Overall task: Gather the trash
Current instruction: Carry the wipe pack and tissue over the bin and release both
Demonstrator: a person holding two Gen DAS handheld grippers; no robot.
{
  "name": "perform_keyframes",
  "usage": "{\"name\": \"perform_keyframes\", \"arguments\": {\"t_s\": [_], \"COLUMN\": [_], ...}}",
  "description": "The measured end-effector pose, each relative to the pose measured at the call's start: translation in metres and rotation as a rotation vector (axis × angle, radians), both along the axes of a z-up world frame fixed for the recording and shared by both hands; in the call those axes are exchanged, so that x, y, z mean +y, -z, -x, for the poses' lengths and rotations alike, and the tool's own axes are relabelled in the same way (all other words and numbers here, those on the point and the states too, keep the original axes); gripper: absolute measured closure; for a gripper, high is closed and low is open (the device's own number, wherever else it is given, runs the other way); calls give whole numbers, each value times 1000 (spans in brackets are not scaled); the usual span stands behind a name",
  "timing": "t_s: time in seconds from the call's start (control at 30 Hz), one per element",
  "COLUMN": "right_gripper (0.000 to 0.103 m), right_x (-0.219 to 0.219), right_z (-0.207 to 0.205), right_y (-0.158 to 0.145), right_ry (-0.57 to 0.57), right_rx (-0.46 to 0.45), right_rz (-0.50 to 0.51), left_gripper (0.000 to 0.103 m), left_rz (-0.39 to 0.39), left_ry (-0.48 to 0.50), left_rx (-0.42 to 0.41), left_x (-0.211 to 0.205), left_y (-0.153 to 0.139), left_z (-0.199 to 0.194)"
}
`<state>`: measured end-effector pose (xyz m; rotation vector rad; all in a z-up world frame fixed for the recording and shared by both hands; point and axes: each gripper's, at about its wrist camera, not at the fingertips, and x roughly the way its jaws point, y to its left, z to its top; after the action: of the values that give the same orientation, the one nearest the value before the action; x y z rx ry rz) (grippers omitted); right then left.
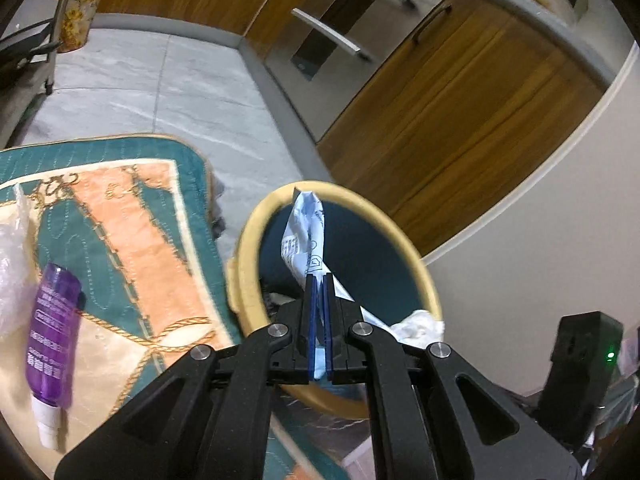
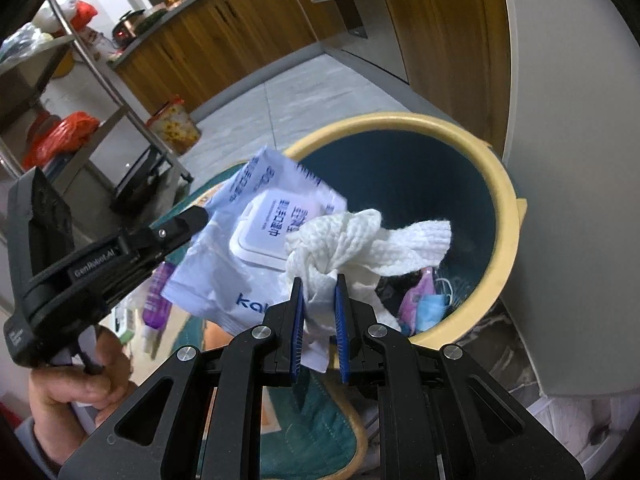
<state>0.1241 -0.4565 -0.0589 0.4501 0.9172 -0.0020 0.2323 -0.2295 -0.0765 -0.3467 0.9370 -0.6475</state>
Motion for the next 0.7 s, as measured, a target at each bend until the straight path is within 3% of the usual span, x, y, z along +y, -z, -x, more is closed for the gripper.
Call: {"name": "perform_keyframes", "arguments": {"t_s": [0.17,0.3,0.5,0.7], "right_gripper": [87,86,85,70], "right_x": [2,2,2,0], "right_z": [-3,-5,-8,-9], "right_y": [2,3,5,7], "right_ry": [2,8,7,13], "right_rx": [11,18,26,35], "right_rz": [2,-4,-11,-18], "left_gripper": [100,88,83,83], "left_rz": [-78,-75,-81,-88], "left_ry": [7,36,71,56], "left_rx": [16,-1,-62,-82], "left_x": [-1,2,7,25], "left_y": [7,1,-15,-27], "left_z": [-3,1,18,31]}}
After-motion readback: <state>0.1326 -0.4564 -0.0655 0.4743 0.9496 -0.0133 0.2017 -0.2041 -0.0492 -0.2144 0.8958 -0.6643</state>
